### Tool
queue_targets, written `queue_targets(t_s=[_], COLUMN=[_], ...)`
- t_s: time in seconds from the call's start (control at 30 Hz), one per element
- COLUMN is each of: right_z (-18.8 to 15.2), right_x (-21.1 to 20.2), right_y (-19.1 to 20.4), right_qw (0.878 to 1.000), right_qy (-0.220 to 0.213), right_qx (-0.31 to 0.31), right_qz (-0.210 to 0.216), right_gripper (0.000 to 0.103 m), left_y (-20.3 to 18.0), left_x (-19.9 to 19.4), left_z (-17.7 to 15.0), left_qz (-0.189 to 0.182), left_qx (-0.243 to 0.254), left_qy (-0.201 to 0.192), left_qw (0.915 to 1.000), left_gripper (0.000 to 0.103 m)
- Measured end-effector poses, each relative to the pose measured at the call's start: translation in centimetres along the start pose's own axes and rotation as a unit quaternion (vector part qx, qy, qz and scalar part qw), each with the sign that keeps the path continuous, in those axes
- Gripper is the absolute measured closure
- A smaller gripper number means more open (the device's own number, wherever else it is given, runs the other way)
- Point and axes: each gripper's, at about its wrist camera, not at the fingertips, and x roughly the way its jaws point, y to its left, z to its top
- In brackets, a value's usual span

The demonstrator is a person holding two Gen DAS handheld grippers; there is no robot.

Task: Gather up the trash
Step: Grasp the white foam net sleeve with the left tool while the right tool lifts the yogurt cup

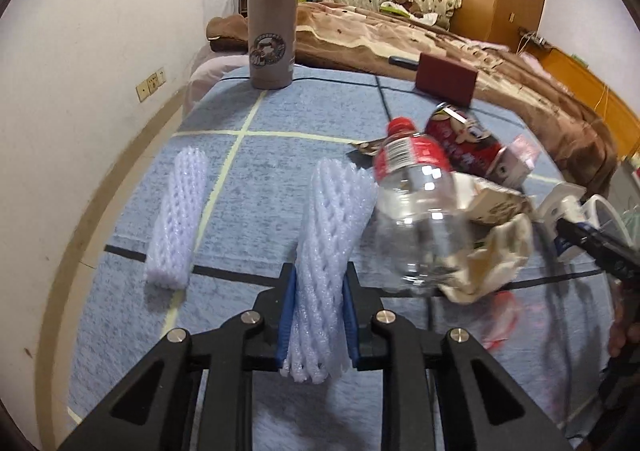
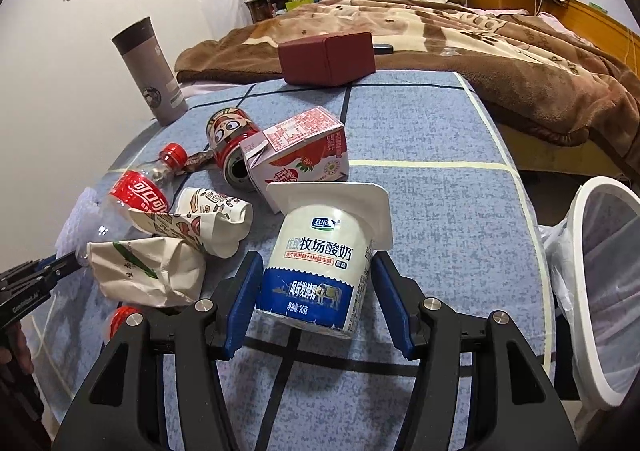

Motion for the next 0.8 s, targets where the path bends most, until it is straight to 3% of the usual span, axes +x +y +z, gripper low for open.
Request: queue_targets(t_s=[0.8], right_z=[-1.2], right_x=[-5.0], right_y=[-2.9], right_qw=[0.998], right_qy=[-0.052], right_qx=[0.010], right_qz=[0.013], right_gripper=[0.046], left_y=[-7.5], left_x=[-4.6], left_z=[0.0], left_qz=[-0.050], left_qx=[0.029], left_qy=[-0.047], left_qw=[0.9972], left_gripper=[0.080])
